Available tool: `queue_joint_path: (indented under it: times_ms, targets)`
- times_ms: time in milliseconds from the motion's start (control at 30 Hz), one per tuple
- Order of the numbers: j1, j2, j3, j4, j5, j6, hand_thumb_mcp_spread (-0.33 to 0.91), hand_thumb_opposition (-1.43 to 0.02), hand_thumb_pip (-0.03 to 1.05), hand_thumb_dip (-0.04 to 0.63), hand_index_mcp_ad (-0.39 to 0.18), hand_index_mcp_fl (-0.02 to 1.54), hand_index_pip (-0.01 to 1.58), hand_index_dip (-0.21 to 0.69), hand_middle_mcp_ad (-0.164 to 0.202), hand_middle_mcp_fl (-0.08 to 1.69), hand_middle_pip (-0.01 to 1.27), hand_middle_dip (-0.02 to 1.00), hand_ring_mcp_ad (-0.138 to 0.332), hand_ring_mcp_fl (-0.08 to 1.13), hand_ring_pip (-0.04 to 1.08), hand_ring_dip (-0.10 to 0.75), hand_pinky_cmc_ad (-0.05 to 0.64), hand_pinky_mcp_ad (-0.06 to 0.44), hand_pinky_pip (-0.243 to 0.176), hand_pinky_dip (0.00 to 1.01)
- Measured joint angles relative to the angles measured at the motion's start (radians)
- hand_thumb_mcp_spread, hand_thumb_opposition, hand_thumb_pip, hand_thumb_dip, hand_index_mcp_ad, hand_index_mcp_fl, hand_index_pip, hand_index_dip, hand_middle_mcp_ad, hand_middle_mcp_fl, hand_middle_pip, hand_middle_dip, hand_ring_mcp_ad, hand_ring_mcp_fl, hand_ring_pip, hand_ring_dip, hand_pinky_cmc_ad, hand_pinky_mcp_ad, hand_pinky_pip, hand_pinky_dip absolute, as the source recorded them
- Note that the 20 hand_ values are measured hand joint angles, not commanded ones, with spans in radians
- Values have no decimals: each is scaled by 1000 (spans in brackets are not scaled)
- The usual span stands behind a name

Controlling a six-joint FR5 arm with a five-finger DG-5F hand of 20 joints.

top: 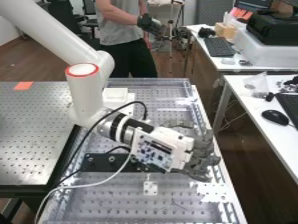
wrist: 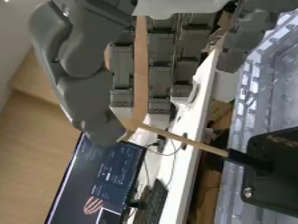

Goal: Grab the chopstick and place it in the clear container

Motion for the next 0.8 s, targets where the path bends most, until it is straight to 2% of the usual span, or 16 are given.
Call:
queue_joint_path:
  times_ms: [167, 200, 333, 767, 800]
  targets:
    - [1, -2, 5, -6, -5, -3, 565, -838, 574, 356, -140, 276, 1285, 188, 45, 522, 552, 737, 5, 410, 79, 461, 258, 229, 33, 178]
    - [1, -3, 6, -8, -6, -4, 567, -841, 562, 356, -141, 269, 1276, 188, 30, 545, 552, 737, -3, 410, 79, 461, 258, 230, 33, 176]
    - [1, -5, 8, -9, -5, -8, 564, -841, 532, 354, -143, 321, 1253, 188, 28, 557, 552, 737, -5, 412, 80, 461, 260, 230, 33, 176]
    - [0, -10, 22, -17, 9, -22, 567, -841, 532, 354, -141, 290, 1197, 187, 28, 597, 550, 737, -10, 443, 75, 464, 260, 230, 33, 178]
    - [1, -12, 25, -19, 14, -22, 567, -841, 532, 354, -141, 290, 1194, 187, 24, 600, 555, 737, -7, 443, 79, 464, 279, 230, 33, 178]
